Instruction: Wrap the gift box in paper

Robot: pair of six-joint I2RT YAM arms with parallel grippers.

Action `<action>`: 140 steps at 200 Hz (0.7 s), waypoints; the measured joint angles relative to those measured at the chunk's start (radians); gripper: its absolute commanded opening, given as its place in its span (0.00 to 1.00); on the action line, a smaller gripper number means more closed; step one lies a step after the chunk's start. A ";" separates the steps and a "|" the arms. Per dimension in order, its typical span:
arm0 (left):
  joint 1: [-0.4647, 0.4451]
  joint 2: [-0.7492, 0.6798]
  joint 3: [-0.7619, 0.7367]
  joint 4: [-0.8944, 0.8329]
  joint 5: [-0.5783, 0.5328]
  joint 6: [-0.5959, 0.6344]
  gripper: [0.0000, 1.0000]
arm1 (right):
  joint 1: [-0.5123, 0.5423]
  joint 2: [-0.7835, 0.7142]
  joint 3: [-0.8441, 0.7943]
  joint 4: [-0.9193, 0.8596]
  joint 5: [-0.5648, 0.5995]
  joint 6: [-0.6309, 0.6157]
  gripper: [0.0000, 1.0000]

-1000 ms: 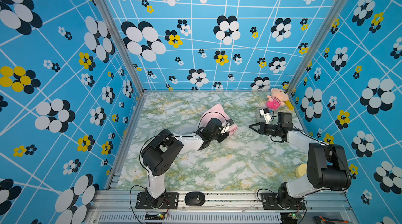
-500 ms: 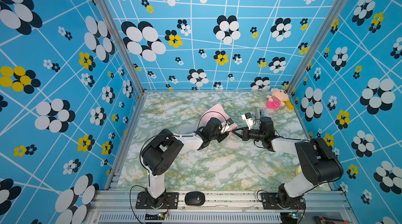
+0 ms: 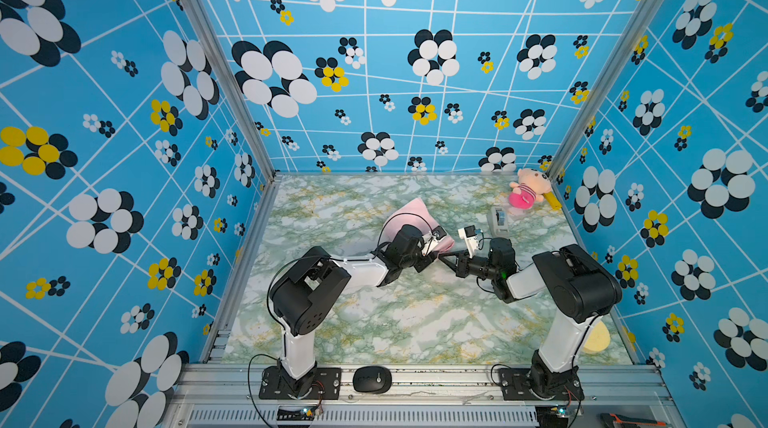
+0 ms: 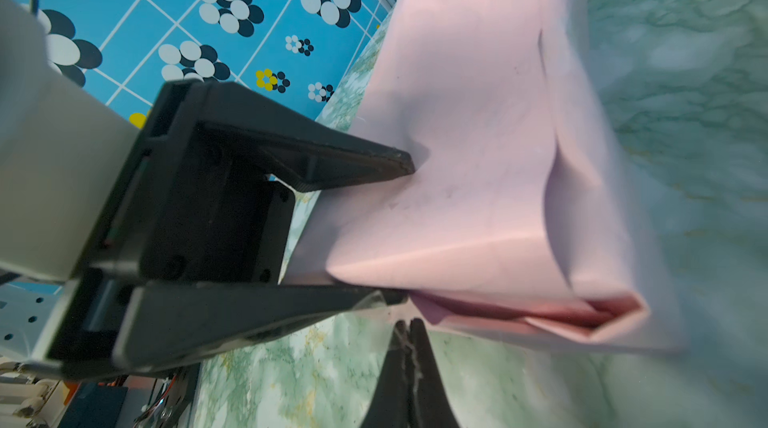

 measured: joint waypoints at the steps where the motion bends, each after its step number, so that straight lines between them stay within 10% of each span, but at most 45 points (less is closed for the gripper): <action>1: 0.000 0.000 0.000 0.000 0.000 0.000 0.50 | 0.000 0.000 0.000 0.001 0.001 0.000 0.00; 140: 0.000 0.000 0.001 -0.003 0.000 0.000 0.50 | 0.000 -0.068 -0.037 0.007 0.006 -0.037 0.00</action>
